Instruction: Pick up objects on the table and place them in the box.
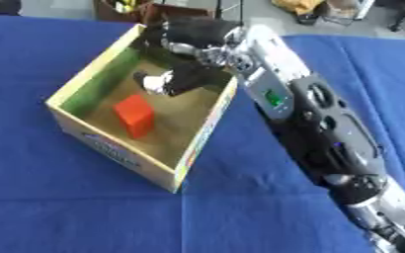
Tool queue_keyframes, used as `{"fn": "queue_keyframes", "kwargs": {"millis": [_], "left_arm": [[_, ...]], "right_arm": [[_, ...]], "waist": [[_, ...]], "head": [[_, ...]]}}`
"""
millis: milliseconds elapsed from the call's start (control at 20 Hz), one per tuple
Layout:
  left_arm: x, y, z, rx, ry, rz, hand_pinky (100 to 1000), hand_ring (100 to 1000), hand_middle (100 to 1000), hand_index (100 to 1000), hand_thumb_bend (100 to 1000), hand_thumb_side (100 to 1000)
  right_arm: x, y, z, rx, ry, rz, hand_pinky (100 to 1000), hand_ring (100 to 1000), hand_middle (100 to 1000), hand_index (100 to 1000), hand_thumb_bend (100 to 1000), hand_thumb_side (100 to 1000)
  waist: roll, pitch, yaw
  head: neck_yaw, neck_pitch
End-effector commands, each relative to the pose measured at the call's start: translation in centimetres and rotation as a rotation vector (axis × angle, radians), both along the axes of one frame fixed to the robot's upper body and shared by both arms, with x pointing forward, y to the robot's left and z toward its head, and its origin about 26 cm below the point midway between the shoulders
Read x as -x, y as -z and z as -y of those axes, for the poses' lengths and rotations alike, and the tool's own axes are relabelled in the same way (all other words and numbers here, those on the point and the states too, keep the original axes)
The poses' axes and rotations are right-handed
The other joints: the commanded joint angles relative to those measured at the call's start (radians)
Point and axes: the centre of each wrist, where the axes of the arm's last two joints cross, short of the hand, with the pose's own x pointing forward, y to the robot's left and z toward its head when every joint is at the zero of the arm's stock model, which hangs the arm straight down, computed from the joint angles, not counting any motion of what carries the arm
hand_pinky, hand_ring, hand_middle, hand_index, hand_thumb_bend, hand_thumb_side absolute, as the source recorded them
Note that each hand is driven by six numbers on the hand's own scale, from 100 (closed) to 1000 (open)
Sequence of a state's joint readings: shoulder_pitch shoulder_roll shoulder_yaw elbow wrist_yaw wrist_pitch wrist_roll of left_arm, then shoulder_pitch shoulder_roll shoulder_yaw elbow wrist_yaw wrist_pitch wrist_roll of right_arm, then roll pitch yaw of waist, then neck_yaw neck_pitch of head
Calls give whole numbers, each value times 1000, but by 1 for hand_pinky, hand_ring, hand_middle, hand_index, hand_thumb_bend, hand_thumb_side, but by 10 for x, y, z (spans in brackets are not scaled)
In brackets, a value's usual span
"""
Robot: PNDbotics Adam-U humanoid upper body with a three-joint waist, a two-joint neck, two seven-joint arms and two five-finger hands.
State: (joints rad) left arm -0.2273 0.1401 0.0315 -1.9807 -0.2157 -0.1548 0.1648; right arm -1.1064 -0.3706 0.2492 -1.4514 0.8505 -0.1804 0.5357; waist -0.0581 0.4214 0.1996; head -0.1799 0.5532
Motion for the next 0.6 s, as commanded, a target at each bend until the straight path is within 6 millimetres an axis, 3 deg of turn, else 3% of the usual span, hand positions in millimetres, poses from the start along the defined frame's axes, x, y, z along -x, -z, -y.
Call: {"fn": "queue_keyframes", "kwargs": {"millis": [50,100,150,200,450,600], "left_arm": [[3,-5,-3,-2,-12,23,315,569,615,785,100,899],[3,-5,-3,-2,-14,22,315,569,615,785,100,898],[3,-5,-3,-1,-15,22,315,570,614,785,100,898],[3,-4,-3,2,-14,21,316,570,615,785,100,897],[4,-3,-4,3,-23,18,316,570,615,785,100,897],[4,-2,-5,6,-27,17,316,570,615,785,100,896]], "right_arm": [[32,-34,28,-217,-22,104,877,860,817,903,100,952],[41,-38,36,-287,-31,121,863,841,783,876,100,894],[50,-41,43,-349,-44,133,854,829,779,862,100,1000],[58,-43,48,-406,-54,143,849,824,760,857,100,842],[93,-44,74,-616,-81,176,822,784,720,839,100,770],[111,-41,84,-704,-88,194,823,771,707,834,100,779]], "waist": [[10,-29,-4],[13,-30,-8],[14,-31,-11],[17,-32,-14],[34,-39,-36],[43,-42,-49]], "head": [[26,11],[32,12],[37,13],[43,14],[64,25],[78,29]]}}
